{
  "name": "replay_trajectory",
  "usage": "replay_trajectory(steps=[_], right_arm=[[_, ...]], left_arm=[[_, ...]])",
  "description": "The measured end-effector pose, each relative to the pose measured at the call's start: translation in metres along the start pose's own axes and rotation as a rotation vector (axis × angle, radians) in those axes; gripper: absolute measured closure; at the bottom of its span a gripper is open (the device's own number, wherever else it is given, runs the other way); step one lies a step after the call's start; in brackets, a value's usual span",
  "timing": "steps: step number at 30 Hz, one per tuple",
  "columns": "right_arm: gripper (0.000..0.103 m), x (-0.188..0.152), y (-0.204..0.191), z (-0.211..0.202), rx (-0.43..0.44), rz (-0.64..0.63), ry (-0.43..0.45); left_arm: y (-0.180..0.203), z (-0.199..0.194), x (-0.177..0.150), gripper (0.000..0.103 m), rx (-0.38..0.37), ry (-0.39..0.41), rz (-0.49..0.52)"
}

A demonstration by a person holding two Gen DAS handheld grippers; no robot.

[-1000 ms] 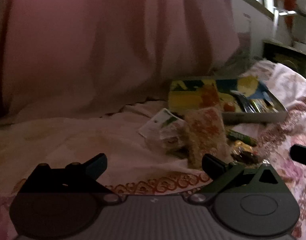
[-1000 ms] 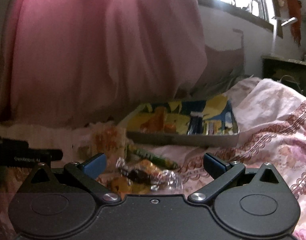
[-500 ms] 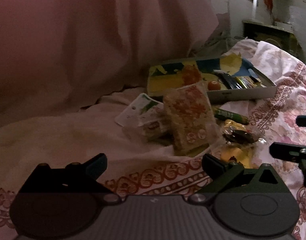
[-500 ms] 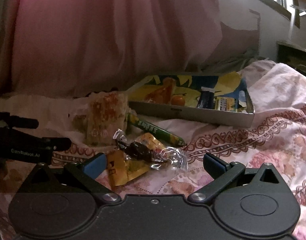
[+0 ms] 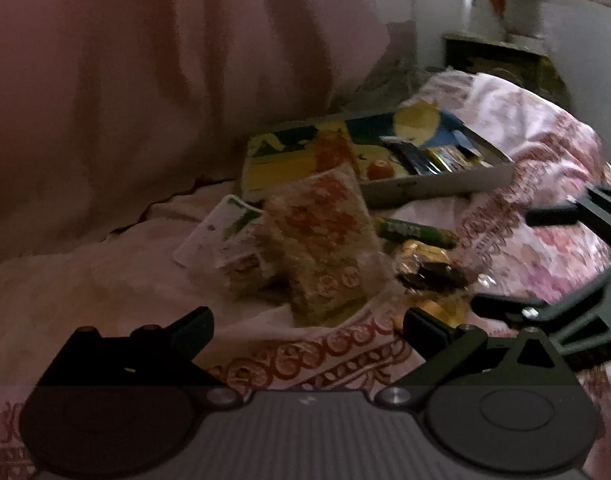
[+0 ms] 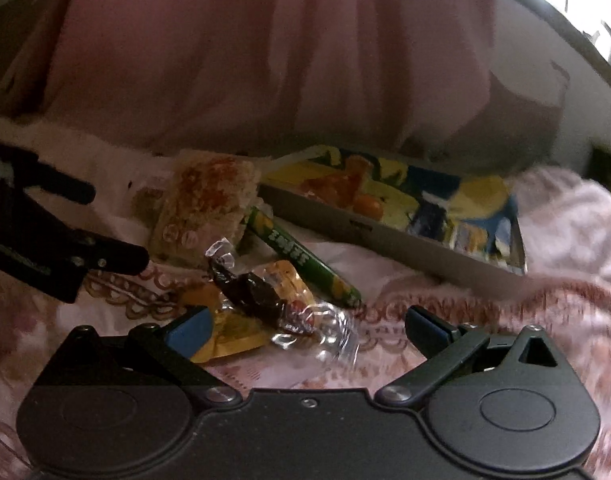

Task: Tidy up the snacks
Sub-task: 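Close the right gripper on the dark wrapped candy while the left gripper approaches the gold pouch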

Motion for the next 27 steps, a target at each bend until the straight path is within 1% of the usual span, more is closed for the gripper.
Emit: replay_trajectory(steps=[5,10,12,16,19,21,27], right_arm=[[0.007,0.0,0.007,0.013,0.084,-0.026,0.012],[0.009,0.002,0.012,0.028,0.148,-0.044,0.028],[0.014,0.002,0.013,0.032,0.178,-0.052,0.031],[0.02,0.003,0.013,0.039,0.257,-0.055,0.04],[0.028,0.004,0.016,0.042,0.309,-0.025,0.033],[0.033,0.004,0.018,0.043,0.331,-0.008,0.027],[0.04,0.002,0.027,0.044,0.362,0.044,-0.002]], left_arm=[[0.008,0.003,-0.002,0.0,-0.049,-0.009,0.056],[0.017,0.006,-0.006,0.0,-0.08,-0.013,0.103],[0.021,0.006,-0.008,0.0,-0.09,-0.013,0.128],[0.032,0.006,-0.011,0.001,-0.115,-0.014,0.184],[0.039,0.006,-0.013,0.0,-0.111,-0.015,0.212],[0.041,0.007,-0.013,0.0,-0.119,-0.019,0.213],[0.047,0.007,-0.012,0.0,-0.138,-0.017,0.228]])
Point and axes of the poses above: each gripper's, at about its wrist camera, not at the fingertips, and z roughly the way its jaws point, y to its right, x to its top, the point moved 1 cm from there along z, roughly the way its jaws point, and after that the axes turned 6 degrees about -z, right-handed, at the moved point
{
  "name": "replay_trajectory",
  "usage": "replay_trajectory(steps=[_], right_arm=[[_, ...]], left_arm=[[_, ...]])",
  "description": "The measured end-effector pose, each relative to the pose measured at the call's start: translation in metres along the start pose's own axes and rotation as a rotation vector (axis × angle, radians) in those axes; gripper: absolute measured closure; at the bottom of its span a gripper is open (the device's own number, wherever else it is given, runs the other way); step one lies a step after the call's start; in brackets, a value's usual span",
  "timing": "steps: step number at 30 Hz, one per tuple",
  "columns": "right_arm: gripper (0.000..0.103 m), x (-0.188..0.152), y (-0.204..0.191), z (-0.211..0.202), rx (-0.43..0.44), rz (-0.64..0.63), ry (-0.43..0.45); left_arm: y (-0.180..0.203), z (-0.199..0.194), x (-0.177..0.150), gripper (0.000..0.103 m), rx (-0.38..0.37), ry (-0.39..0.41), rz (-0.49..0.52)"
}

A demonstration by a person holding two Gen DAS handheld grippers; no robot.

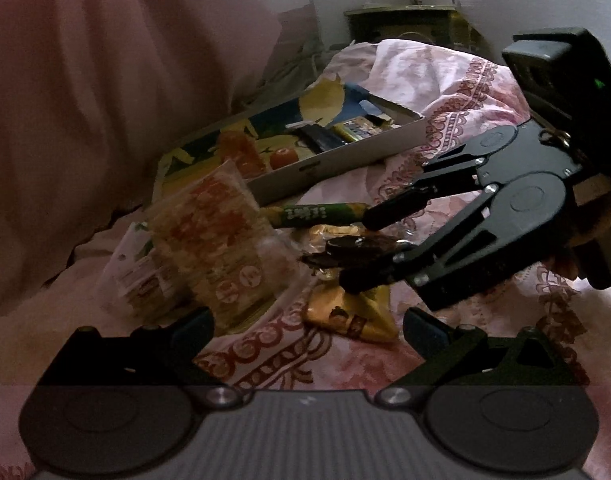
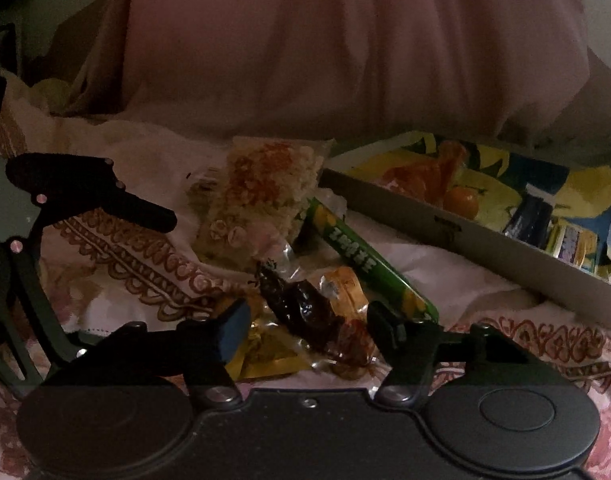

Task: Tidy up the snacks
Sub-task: 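Close the right gripper on the dark wrapped candy while the left gripper approaches the gold pouch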

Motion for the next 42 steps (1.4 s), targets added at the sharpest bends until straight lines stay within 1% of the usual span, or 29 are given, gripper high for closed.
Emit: replay_trajectory(steps=[4,7,8,9,11,14,16,17,18,20,22,23,24,29,30,32,35,38,41,42], right_arm=[[0.041,-0.002,0.011,-0.002,0.005,0.08,-0.007],[0.044,-0.002,0.016,-0.003,0.01,0.115,-0.012],[0.05,-0.001,0.016,-0.004,0.004,0.118,-0.015],[0.059,-0.001,0.017,-0.004,-0.011,0.118,-0.02],[0.059,-0.003,0.022,-0.007,-0.022,0.136,-0.032],[0.057,-0.007,0.029,-0.009,-0.021,0.176,-0.046],[0.054,-0.008,0.033,-0.009,-0.018,0.21,-0.044],[0.051,-0.008,0.034,-0.008,-0.013,0.221,-0.039],[0.044,-0.007,0.036,-0.007,-0.009,0.229,-0.033],[0.037,-0.006,0.041,-0.004,0.012,0.252,-0.02],[0.031,-0.006,0.046,-0.001,0.055,0.253,-0.001],[0.026,-0.007,0.048,0.001,0.073,0.24,0.002],[0.024,-0.007,0.049,0.003,0.096,0.222,0.004],[0.019,-0.003,0.059,0.01,0.213,0.146,-0.001],[0.019,0.0,0.058,0.012,0.235,0.116,-0.012],[0.018,0.007,0.052,0.014,0.283,0.011,-0.049],[0.018,0.015,0.043,0.02,0.348,-0.137,-0.127],[0.018,0.02,0.036,0.021,0.372,-0.25,-0.189],[0.021,0.02,0.027,0.029,0.35,-0.348,-0.265],[0.022,0.019,0.025,0.029,0.345,-0.369,-0.274]], left_arm=[[0.005,0.0,0.002,0.0,-0.004,0.007,0.015],[0.01,-0.001,0.005,0.0,-0.012,0.011,0.02],[0.011,-0.001,0.006,0.0,-0.012,0.013,0.024],[0.013,-0.001,0.006,0.0,-0.012,0.013,0.026],[0.015,0.0,0.007,0.0,-0.014,0.011,0.025],[0.017,0.002,0.007,0.0,-0.011,0.004,0.022],[0.017,0.004,0.008,0.0,-0.009,0.0,0.021],[0.017,0.004,0.008,0.0,-0.01,0.0,0.021],[0.018,0.004,0.008,0.0,-0.009,-0.001,0.022],[0.019,0.004,0.008,0.0,-0.007,-0.003,0.025],[0.019,0.005,0.007,0.0,-0.01,-0.008,0.024],[0.019,0.005,0.007,0.0,-0.013,-0.011,0.026],[0.019,0.006,0.007,0.0,-0.016,-0.013,0.03],[0.021,0.01,0.005,0.0,-0.038,-0.032,0.046],[0.022,0.011,0.004,0.0,-0.041,-0.036,0.05],[0.022,0.013,0.002,0.0,-0.048,-0.041,0.053],[0.021,0.015,0.0,0.0,-0.057,-0.049,0.046],[0.02,0.019,-0.001,0.0,-0.073,-0.055,0.041],[0.021,0.023,0.0,0.0,-0.075,-0.05,0.054],[0.021,0.024,0.0,0.0,-0.077,-0.049,0.056]])
Point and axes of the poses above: each gripper's, at about its wrist camera, not at the fingertips, and z roughly the way its jaws point, y to its right, x to its top, the point moved 1 cm from there along z, roughly the way its jaws point, and after that the axes turned 6 degrees about -z, right-handed, at the moved point
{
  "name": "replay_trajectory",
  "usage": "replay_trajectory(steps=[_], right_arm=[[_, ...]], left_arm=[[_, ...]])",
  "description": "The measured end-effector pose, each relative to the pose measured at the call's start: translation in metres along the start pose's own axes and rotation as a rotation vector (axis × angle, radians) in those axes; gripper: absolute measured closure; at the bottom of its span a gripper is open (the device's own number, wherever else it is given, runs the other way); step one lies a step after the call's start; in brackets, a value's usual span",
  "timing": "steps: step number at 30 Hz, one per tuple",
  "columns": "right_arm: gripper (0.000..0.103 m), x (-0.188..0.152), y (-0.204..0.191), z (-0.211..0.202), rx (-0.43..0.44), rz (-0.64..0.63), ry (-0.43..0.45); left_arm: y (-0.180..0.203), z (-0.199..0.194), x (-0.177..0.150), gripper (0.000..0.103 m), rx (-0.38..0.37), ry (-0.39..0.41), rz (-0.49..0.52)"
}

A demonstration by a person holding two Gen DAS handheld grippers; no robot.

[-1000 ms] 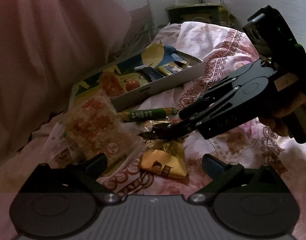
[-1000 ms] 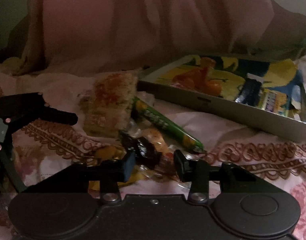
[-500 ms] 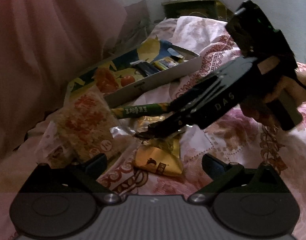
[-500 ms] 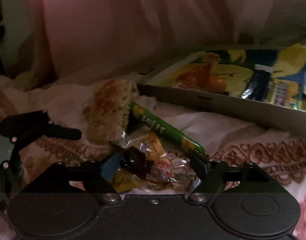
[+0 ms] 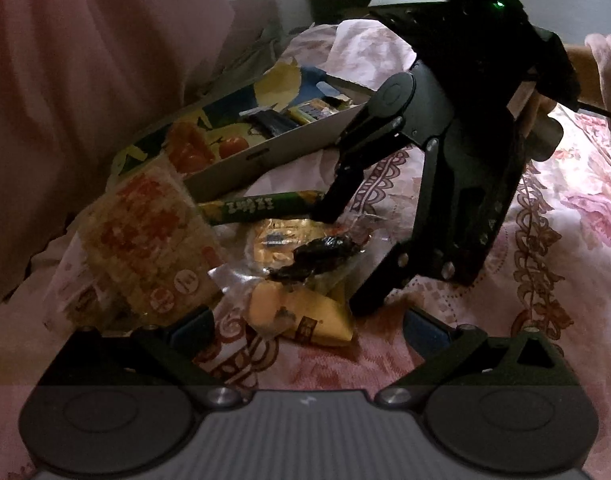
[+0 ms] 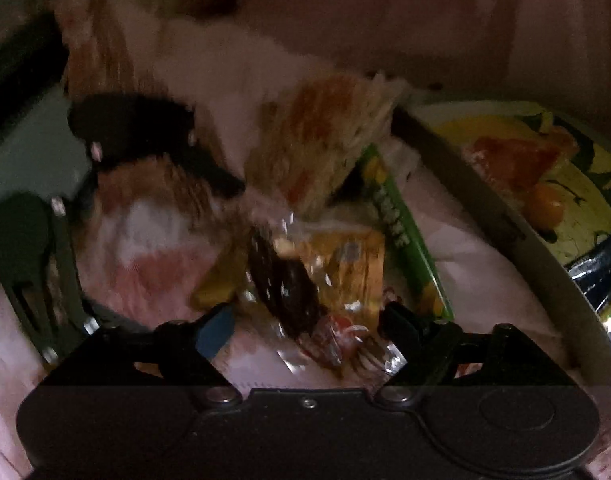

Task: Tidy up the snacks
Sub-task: 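Close the right gripper on the dark wrapped candy while the left gripper approaches the gold pouch, then lift the dark candy with the right gripper while the left gripper closes on the gold pouch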

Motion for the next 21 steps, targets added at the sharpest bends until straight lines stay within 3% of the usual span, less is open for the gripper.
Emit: replay_trajectory(steps=[6,13,21], right_arm=[[0.045,-0.009,0.0,-0.01,-0.025,0.064,-0.004],[0.049,-0.039,-0.009,-0.034,-0.131,0.227,-0.017],[0.05,-0.076,-0.028,-0.064,-0.29,0.556,-0.036]], left_arm=[[0.002,0.006,0.002,0.0,-0.008,-0.009,0.027],[0.006,0.016,0.011,0.0,-0.022,-0.028,0.054],[0.004,0.027,0.024,0.005,-0.052,-0.063,0.045]])
Point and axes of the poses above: each gripper's, at about its wrist camera, not at the fingertips, and z roughly the way its jaws point, y to its right, x to its top, the point moved 1 cm from there along z, roughly the way its jaws point, and after that the axes turned 6 degrees about -z, right-handed, at the moved point
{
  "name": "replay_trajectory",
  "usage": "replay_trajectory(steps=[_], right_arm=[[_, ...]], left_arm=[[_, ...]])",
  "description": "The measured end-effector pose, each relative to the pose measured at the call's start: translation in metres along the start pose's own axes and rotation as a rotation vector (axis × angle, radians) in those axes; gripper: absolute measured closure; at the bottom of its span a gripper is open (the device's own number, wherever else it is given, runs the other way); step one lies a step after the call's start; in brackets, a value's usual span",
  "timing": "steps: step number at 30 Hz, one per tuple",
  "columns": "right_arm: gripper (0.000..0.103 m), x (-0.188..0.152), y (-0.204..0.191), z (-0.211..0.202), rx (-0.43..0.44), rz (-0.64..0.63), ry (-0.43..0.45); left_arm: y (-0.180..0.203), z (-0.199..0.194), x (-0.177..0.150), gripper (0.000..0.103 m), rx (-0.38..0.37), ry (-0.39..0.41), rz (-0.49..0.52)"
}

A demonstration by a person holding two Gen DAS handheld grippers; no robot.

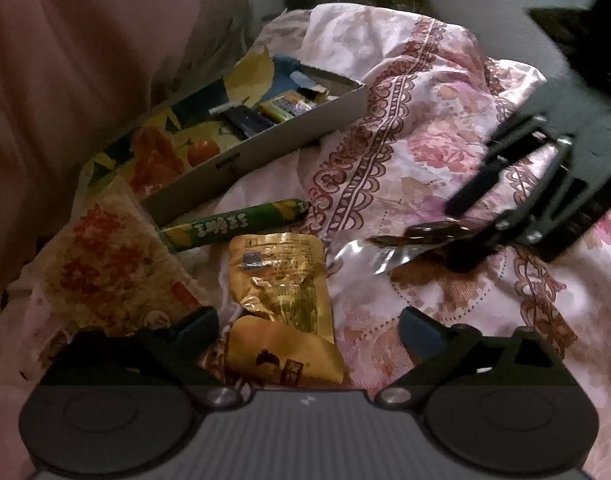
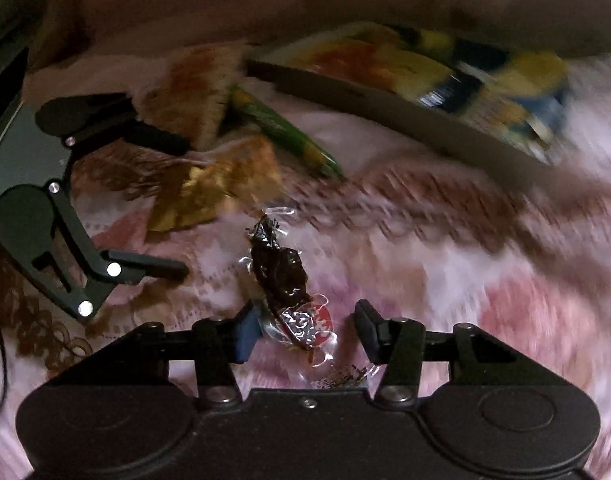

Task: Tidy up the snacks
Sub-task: 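Lift the dark candy with the right gripper while the left gripper closes on the gold pouch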

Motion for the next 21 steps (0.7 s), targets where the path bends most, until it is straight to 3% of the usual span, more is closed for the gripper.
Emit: replay_trajectory(steps=[7,12,21], right_arm=[[0.048,-0.014,-0.013,-0.002,-0.064,0.192,0.032],[0.039,-0.017,-0.024,-0.007,-0.105,0.084,0.075],[0.036,-0.014,-0.021,0.003,-0.074,-0.002,0.148]], left_arm=[[-0.003,0.005,0.007,0.012,0.013,-0.045,-0.092],[-0.005,0.011,0.008,0.016,0.035,-0.085,-0.131],[-0.013,0.019,0.015,0.015,0.022,-0.135,-0.183]])
Point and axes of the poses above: each gripper's, at about its wrist camera, not at the fingertips, and z roughly the way its jaws point, y to its right, x to its top, the point moved 1 cm from there along z, roughly the way its jaws point, and after that the axes turned 6 degrees about -z, right-handed, at the moved point
